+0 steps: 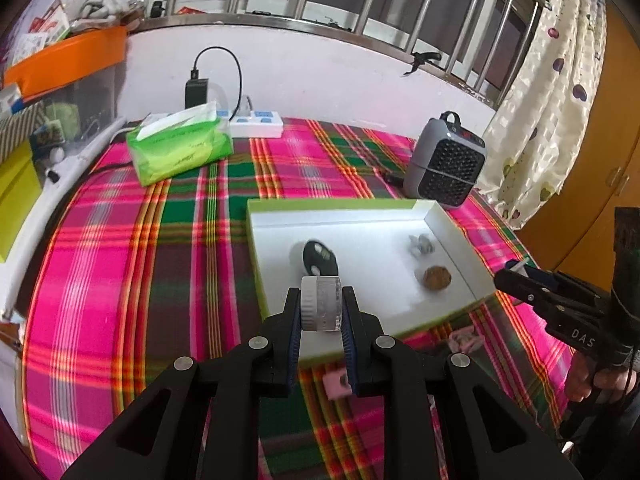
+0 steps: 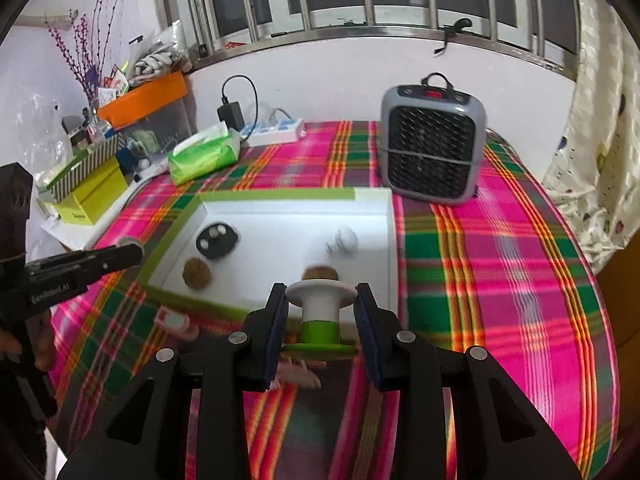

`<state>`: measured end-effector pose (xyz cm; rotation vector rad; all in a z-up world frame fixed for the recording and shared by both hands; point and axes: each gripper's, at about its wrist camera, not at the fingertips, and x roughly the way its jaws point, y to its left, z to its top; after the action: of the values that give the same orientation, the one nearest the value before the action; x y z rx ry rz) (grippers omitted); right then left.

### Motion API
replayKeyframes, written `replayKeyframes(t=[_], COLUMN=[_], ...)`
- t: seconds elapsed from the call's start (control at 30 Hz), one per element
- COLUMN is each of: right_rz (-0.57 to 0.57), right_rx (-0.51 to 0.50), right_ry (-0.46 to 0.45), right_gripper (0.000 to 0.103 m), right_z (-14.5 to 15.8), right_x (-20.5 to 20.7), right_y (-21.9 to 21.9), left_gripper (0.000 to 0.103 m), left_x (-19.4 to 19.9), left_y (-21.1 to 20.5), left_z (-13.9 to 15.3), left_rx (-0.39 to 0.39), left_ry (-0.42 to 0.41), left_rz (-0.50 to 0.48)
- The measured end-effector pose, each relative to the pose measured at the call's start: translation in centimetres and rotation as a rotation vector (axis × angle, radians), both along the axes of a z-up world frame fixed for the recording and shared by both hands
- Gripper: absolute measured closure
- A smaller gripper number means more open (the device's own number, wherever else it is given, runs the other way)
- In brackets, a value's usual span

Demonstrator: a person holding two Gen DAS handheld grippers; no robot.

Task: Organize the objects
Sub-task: 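Carry the white cylinder into the box with the left tool while the right tool carries the spool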

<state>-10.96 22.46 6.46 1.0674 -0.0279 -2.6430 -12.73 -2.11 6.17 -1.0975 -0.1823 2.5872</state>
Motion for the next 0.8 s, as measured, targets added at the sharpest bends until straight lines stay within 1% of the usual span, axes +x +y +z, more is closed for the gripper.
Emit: replayKeyframes(t=[0.23, 0.37, 0.43, 0.57, 0.8], right_rz=[0.022, 0.032, 0.037, 0.041, 0.04], right_rx=[0.011, 0.014, 0.017, 0.032, 0.073], right_ry=[-0.001, -0.012, -0.03, -0.068, -0.104], right_gripper=[0.068, 0.068, 0.068, 0.068, 0.068], right_z=[0.4, 0.0, -0.4, -1.6, -3.1], right_x=[-3.7, -5.8, -7.2, -9.3, -11.9], right_y=[-1.4, -2.0, -2.4, -3.1, -3.8], left_gripper=[0.086, 0.086, 0.086, 0.086, 0.086], left_x=[-3.3, -5.5, -6.4, -8.1, -10.4], left_y=[0.5, 0.8, 1.0, 1.7, 2.3], left_z=[-0.1, -0.2, -0.4, -1.1, -2.6], left_rx=[0.002, -0.003, 0.0, -0.026, -0.035], left_ry=[-0.012, -0.018, -0.024, -0.038, -0.074], left_rz=[-0.016, -0.015, -0.02, -0.031, -0.036])
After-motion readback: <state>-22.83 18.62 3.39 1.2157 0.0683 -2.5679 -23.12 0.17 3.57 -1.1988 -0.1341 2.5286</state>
